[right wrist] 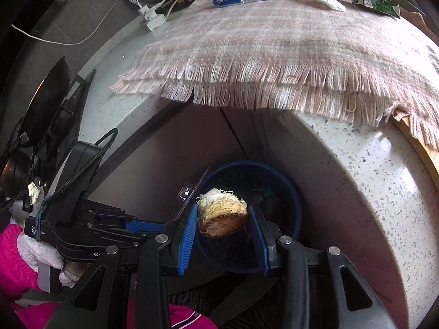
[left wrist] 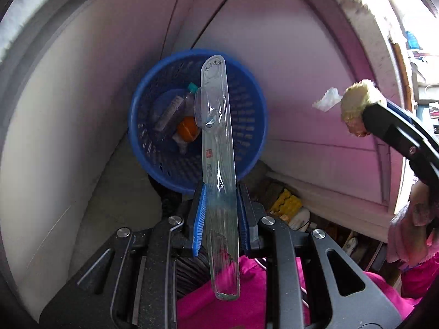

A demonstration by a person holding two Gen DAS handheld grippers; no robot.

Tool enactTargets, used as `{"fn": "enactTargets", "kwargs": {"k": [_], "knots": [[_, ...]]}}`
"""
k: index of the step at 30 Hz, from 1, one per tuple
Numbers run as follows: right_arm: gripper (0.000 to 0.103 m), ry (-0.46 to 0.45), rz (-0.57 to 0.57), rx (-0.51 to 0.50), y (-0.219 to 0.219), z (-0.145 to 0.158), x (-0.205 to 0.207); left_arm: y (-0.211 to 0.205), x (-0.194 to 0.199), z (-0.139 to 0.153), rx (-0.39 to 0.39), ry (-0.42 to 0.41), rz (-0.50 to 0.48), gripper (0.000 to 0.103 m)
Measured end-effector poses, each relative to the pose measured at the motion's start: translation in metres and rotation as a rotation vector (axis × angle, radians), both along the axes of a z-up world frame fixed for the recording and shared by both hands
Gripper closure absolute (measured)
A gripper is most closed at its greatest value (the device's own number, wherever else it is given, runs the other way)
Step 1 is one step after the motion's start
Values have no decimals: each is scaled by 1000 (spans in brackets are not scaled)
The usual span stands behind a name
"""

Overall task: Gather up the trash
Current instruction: 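Carry the plastic tube and beige piece off the cloth down over the blue basket, then open the right tool to drop the beige piece while the left tool releases the tube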

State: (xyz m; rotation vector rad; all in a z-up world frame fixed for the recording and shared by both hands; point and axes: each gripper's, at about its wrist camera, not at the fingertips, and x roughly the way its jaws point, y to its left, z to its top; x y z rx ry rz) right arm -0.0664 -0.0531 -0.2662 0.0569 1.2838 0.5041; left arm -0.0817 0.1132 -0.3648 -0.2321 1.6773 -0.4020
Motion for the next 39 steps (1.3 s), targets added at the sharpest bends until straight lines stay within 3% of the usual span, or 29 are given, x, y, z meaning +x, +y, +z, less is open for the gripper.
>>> {"fn": "enactTargets", "kwargs": {"k": [14,24,28,39], "knots": [[63,74,20,-43,12,-47,1,-1,0,-47,64,78,5,82],[61,95,32,-70,11,-62,5,0,3,-64,88,88,34,82],[61,93,27,-71,10,-61,5,-1,7,-63,96,72,35,62],[61,83,19,-55,5,-51,8,2,15,-49,98,45,46,62]]}}
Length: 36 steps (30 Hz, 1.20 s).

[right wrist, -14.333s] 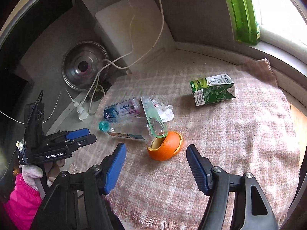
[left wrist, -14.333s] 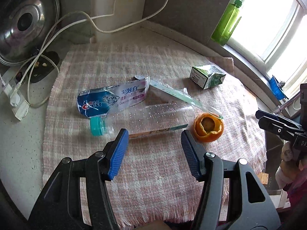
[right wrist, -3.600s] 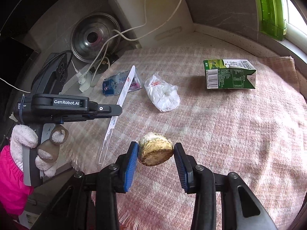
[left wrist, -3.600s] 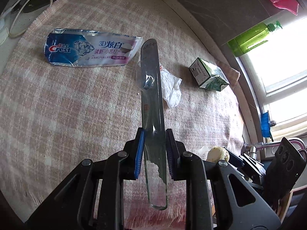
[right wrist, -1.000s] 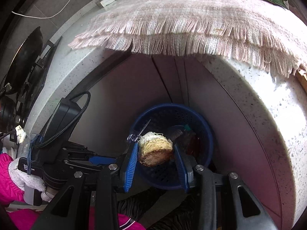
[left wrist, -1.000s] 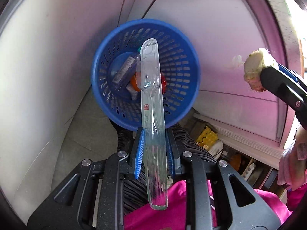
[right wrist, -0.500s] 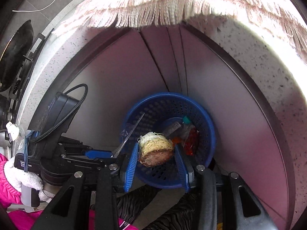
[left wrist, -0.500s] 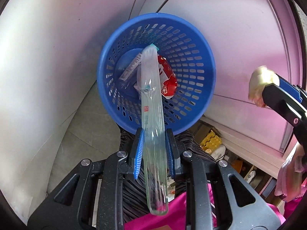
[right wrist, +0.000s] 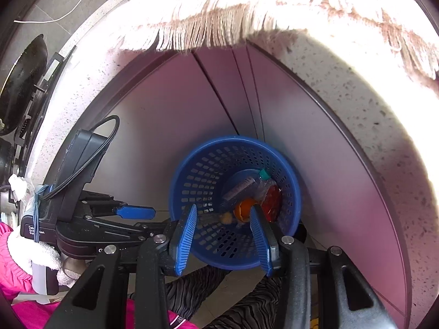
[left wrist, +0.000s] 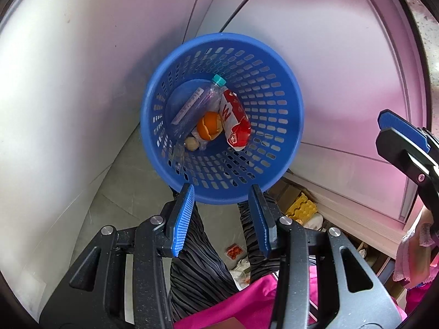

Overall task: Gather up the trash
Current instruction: 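Open the right tool to drop the beige piece while the left tool releases the tube, then move both tools back up over the cloth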

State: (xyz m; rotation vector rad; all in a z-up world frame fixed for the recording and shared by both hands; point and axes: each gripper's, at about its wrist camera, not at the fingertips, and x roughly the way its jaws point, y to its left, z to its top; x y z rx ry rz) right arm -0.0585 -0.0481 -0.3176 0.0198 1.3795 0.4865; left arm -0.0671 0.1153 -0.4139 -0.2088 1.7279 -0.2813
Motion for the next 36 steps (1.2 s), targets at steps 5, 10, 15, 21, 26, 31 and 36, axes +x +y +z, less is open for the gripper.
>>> {"fn": "enactTargets", "kwargs": {"k": [5,10,15,21,26,31,36], "knots": [[61,-13,4,16,-2,11,0,-3,1,13,8,-28,-18,62],[61,-48,20,36,-3,34,-3,-7,0,41,19,-96,-39,62],[60,-98,15,62,-12,61,-3,-8,3,80,32,-198,-57,62],[56,-163,-21,102,-28,97,3,-14,15,128,23,-334,-58,62],[44,-239,-49,122,-47,129,16,-15,34,167,-14,-444,-24,62],[34,-306,-104,134,-74,153,38,-15,65,197,-43,-531,43,52],[32,-354,-142,135,-105,170,68,-20,103,221,-21,-616,77,50]]}}
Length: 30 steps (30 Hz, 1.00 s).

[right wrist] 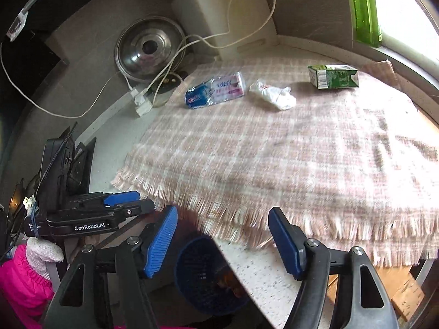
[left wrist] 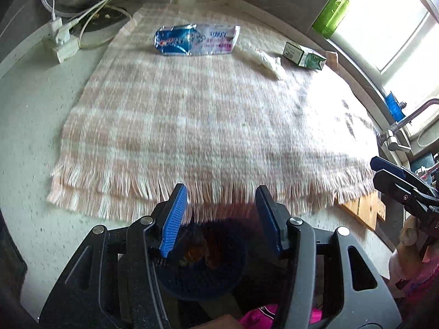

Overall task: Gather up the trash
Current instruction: 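Move both tools back up over the cloth, then grasp the Crest toothpaste tube with the left tool while the right tool grasps the white plastic bag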

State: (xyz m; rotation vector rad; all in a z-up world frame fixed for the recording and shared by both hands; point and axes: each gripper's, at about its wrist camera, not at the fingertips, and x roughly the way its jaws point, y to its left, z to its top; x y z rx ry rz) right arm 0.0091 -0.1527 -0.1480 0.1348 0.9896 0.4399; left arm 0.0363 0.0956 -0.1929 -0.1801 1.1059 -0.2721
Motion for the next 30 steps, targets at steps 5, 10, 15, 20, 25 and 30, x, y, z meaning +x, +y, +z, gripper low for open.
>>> {"fn": "enactTargets", "kwargs": {"k": [5,10,15,20,25,30], "knots": [[32,-41,14,-37,-21,12,33,-11,47,20,47,-64,10,50],[32,-64,40,-42,-36,16,66,-15,98,36,37,-106,39,50],[32,-67,65,-30,-45,15,98,-20,156,44,52,-121,39,50],[32,-69,91,-25,-49,10,122,-24,215,35,71,-88,15,50],[32,-64,112,-29,-51,4,140,-29,261,16,117,-13,-70,50],[32,-54,122,-26,-51,-1,155,-20,294,-4,99,85,-92,50]]}}
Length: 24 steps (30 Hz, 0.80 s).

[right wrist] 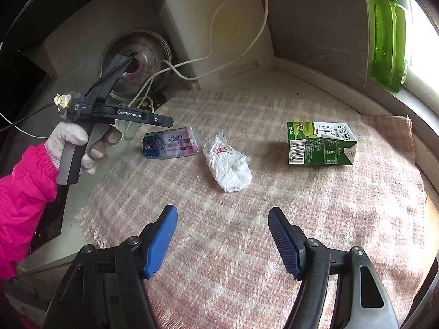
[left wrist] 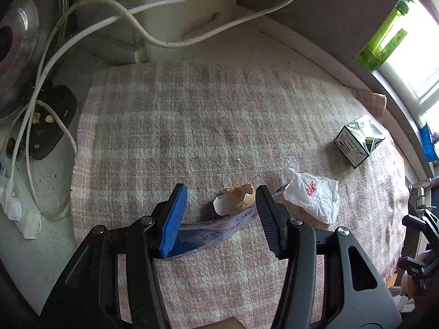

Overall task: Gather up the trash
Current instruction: 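Grasp the Crest toothpaste tube with the left tool while the right tool grasps the white plastic bag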

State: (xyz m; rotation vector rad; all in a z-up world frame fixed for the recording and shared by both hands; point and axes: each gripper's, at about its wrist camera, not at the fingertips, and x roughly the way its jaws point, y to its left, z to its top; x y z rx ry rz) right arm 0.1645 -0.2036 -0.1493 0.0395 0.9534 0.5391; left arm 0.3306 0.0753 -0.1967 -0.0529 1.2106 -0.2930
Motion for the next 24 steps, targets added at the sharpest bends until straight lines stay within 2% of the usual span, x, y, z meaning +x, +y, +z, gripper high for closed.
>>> {"fn": "enactTargets", "kwargs": {"k": [4,9,14,17,18,22,24], "knots": [[32,5,10,2,5,-4,10,11,1,-7,-92,49,4,50],[32,17,29,8,13,-10,21,13,-9,-8,-127,56,-12,50],[32,31,48,6,22,-16,28,-4,-16,-11,-33,58,-67,50],[32,37,56,13,26,-17,30,-7,-22,-7,-63,44,-89,50],[32,36,60,12,27,-17,31,-10,-24,-8,-40,43,-100,50],[32,36,75,3,31,-19,35,-25,-30,-23,166,52,-146,50],[32,35,80,1,33,-19,39,-26,-34,-28,194,50,-152,55]]}}
